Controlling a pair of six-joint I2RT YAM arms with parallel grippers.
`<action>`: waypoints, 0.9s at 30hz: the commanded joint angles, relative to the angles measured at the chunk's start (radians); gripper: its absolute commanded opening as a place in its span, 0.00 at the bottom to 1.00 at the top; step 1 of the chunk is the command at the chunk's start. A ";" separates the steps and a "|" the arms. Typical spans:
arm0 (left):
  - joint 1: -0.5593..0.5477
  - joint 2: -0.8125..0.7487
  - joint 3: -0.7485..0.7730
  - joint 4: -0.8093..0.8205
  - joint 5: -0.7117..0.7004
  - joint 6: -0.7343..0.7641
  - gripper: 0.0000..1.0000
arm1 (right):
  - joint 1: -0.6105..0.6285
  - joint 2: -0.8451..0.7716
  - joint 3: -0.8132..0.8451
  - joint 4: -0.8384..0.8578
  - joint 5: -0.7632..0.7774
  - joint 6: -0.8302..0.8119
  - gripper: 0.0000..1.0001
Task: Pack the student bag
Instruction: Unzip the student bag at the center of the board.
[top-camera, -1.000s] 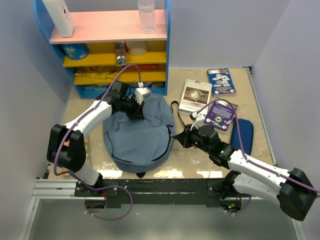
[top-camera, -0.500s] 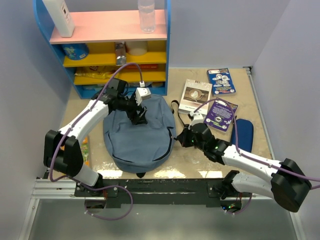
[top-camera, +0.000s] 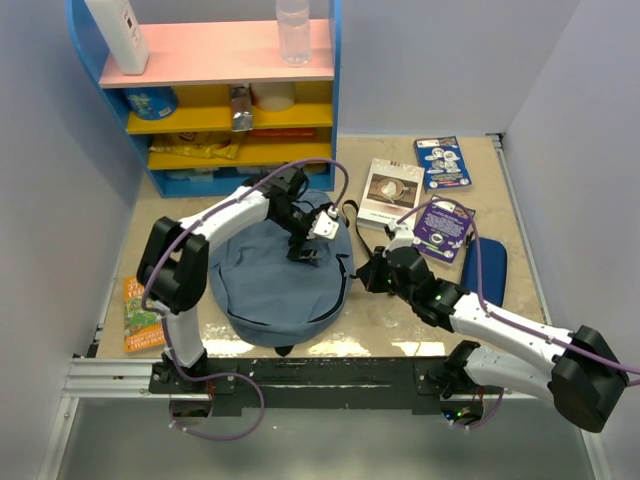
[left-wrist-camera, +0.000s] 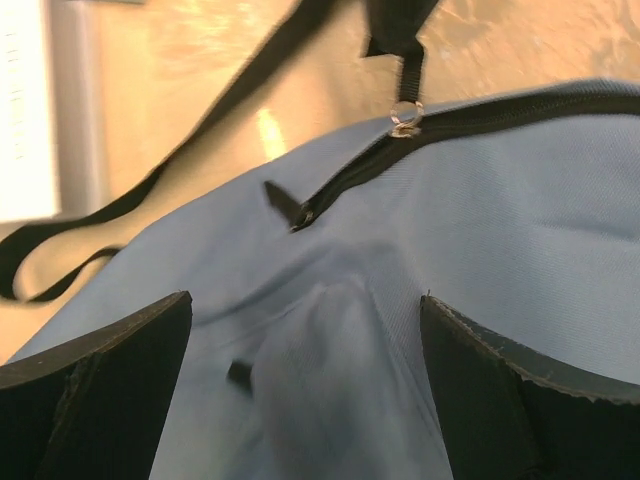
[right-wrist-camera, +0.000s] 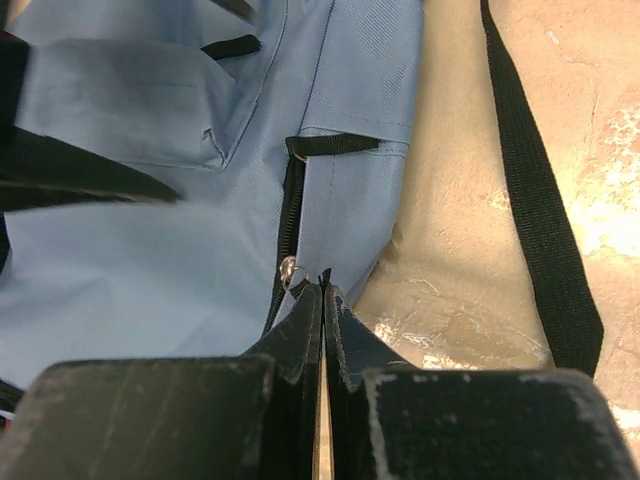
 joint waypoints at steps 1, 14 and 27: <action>-0.030 0.085 0.140 -0.099 0.027 0.206 1.00 | -0.003 -0.023 0.028 -0.003 0.026 0.036 0.00; -0.115 0.341 0.389 -0.333 0.018 0.307 0.99 | -0.003 -0.071 -0.041 0.049 -0.041 0.066 0.00; -0.146 0.446 0.368 -0.235 0.029 0.166 0.61 | -0.001 -0.060 -0.070 0.072 -0.040 0.085 0.00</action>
